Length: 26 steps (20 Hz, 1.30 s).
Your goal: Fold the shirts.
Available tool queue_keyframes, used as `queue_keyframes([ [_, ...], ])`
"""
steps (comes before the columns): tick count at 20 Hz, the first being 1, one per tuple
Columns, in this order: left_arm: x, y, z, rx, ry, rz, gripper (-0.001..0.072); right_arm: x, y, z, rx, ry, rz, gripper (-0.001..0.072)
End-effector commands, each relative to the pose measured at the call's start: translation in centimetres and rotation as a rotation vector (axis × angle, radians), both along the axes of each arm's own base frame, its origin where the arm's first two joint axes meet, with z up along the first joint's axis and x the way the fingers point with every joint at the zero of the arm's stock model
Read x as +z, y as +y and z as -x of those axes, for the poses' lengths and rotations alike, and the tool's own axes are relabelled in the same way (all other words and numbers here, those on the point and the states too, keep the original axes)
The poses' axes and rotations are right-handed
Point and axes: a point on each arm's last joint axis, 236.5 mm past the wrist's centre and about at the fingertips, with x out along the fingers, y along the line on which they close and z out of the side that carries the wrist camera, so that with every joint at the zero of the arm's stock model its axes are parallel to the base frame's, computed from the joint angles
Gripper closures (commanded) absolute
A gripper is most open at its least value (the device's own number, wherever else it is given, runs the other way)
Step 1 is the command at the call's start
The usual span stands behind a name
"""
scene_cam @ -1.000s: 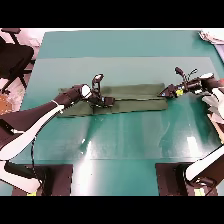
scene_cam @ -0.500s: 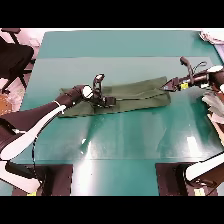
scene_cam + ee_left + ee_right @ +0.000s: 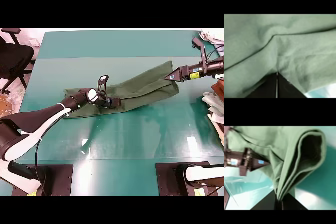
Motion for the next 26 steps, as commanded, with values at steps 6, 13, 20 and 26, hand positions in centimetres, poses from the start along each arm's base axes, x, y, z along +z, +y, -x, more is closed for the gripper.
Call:
queue_keyframes([
  [6, 0.2, -3.5, 1.7, -0.041, -0.011, 0.044, 0.0679, 5.0, 7.3, 2.3, 0.053, -0.058, 0.000, 0.0689],
  [13, 0.2, -4.1, 2.4, -0.052, -0.004, 0.050, 0.0679, 7.9, 15.6, 4.3, 0.123, -0.122, -0.030, 0.0689],
  [20, 0.9, -6.0, 3.3, -0.045, -0.003, 0.098, 0.0679, 12.4, 21.6, 5.7, 0.184, -0.243, -0.077, 0.0689],
  [26, 1.3, -7.6, 4.3, -0.059, -0.021, 0.120, 0.0679, 12.5, 22.5, 6.0, 0.183, -0.239, -0.086, 0.0689],
])
